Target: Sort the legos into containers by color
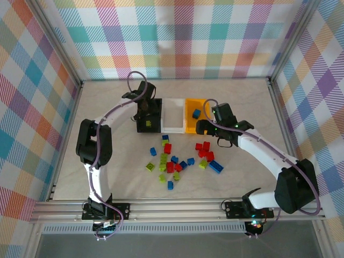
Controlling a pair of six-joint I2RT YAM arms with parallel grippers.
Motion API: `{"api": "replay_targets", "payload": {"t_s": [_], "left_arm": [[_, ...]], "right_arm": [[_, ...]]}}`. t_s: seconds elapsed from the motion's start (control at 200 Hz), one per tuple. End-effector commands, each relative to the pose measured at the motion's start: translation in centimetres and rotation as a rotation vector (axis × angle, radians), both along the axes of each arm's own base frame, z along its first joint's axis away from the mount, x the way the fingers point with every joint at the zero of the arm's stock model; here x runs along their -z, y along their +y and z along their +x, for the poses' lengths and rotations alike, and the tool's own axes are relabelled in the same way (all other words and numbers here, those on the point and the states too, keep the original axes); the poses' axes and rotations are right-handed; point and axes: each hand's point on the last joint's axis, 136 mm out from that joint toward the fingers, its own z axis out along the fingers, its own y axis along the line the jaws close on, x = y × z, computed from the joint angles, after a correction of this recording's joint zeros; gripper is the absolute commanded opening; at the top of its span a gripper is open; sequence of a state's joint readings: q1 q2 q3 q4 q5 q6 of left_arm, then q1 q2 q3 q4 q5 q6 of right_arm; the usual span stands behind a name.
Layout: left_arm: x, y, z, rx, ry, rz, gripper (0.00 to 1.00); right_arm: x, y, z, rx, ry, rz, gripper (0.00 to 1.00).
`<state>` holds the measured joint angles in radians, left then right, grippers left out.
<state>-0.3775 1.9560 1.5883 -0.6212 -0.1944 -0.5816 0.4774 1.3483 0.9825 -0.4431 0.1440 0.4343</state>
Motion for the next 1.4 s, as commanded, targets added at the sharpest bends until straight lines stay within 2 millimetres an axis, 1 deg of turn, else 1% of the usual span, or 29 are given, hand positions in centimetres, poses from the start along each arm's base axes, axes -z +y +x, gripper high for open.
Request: {"api": "replay_targets", "payload": {"t_s": [0.0, 0.01, 0.045, 0.05, 0.145, 0.24, 0.29, 0.315, 0.335, 0.405, 0.455, 0.5, 0.535, 0.625, 0.69, 0.77, 0.825, 0.945, 1.05, 1.12, 1.21, 1.275, 1.34, 1.4], "left_arm": [[-5.1, -0.5, -1.0, 0.021, -0.095, -0.056, 0.81], [-5.8, -0.6, -1.2, 0.022, -0.110, -0.065, 0.81], [-6.6, -0.7, -1.8, 0.028, -0.130, -0.085, 0.83], [-6.9, -0.8, -1.9, 0.028, -0.139, -0.090, 0.84], [-9.4, -0.9, -4.4, 0.048, -0.203, -0.165, 0.90], [-10.4, -0.6, -7.4, 0.059, -0.235, -0.236, 0.97], [-10.2, -0.3, -9.0, 0.059, -0.247, -0.271, 1.00], [-10.2, -0.2, -9.9, 0.062, -0.254, -0.288, 1.00], [-10.1, 0.0, -10.5, 0.064, -0.259, -0.298, 1.00], [-9.4, 0.5, -12.5, 0.063, -0.264, -0.329, 1.00], [-8.5, 0.6, -13.7, 0.065, -0.251, -0.354, 1.00], [-7.8, 0.7, -14.6, 0.070, -0.240, -0.376, 1.00], [-6.7, 0.8, -15.4, 0.066, -0.216, -0.388, 1.00], [-4.8, 1.2, -16.8, 0.050, -0.174, -0.409, 1.00], [-3.9, 1.5, -17.4, 0.041, -0.163, -0.420, 1.00], [-3.3, 1.6, -17.9, 0.036, -0.155, -0.438, 1.00], [-3.1, 1.7, -18.1, 0.037, -0.155, -0.440, 1.00], [-3.0, 2.2, -18.2, 0.029, -0.160, -0.431, 1.00], [-2.9, 2.6, -18.3, 0.025, -0.159, -0.421, 1.00], [-2.8, 3.0, -18.4, 0.018, -0.154, -0.414, 1.00], [-2.5, 3.5, -18.6, 0.006, -0.150, -0.417, 1.00], [-2.5, 3.7, -18.6, 0.000, -0.156, -0.424, 1.00], [-2.3, 3.9, -18.6, -0.008, -0.157, -0.430, 1.00], [-2.1, 4.0, -18.6, -0.014, -0.158, -0.441, 1.00]], "right_arm": [[0.5, -0.2, -1.5, 0.006, 0.057, 0.014, 0.99], [0.5, -0.2, -1.5, 0.007, 0.059, 0.014, 0.98], [1.0, -0.4, -2.0, 0.012, 0.080, 0.011, 0.97], [1.0, -0.4, -2.0, 0.013, 0.083, 0.011, 0.97], [2.8, -0.8, -3.8, 0.023, 0.162, 0.000, 0.93], [4.9, -1.7, -6.1, 0.041, 0.250, -0.030, 0.88], [6.1, -2.1, -7.5, 0.051, 0.299, -0.033, 0.86], [6.5, -2.2, -8.0, 0.054, 0.315, -0.030, 0.86], [7.0, -2.1, -8.7, 0.046, 0.337, -0.019, 0.85], [7.7, -1.1, -10.3, -0.013, 0.365, 0.011, 0.84], [7.8, -0.7, -11.2, -0.052, 0.372, -0.009, 0.80], [7.6, -0.6, -11.8, -0.073, 0.362, -0.063, 0.78], [7.4, -0.9, -12.2, -0.064, 0.358, -0.110, 0.77], [7.5, -1.7, -12.9, -0.021, 0.374, -0.147, 0.74], [7.9, -3.0, -13.5, 0.027, 0.392, -0.189, 0.70], [8.7, -4.1, -14.1, 0.061, 0.413, -0.228, 0.71], [9.2, -3.9, -14.1, 0.055, 0.424, -0.225, 0.75], [10.1, -2.8, -13.4, 0.024, 0.419, -0.185, 0.83], [11.1, -2.0, -13.2, 0.002, 0.456, -0.149, 0.83], [11.6, -1.3, -13.5, -0.032, 0.492, -0.130, 0.80], [12.1, -1.1, -14.6, -0.053, 0.537, -0.120, 0.75], [12.2, -0.6, -15.4, -0.073, 0.559, -0.109, 0.69], [12.1, -0.6, -16.1, -0.081, 0.564, -0.135, 0.66], [12.1, -1.0, -16.4, -0.063, 0.567, -0.162, 0.63]]}}
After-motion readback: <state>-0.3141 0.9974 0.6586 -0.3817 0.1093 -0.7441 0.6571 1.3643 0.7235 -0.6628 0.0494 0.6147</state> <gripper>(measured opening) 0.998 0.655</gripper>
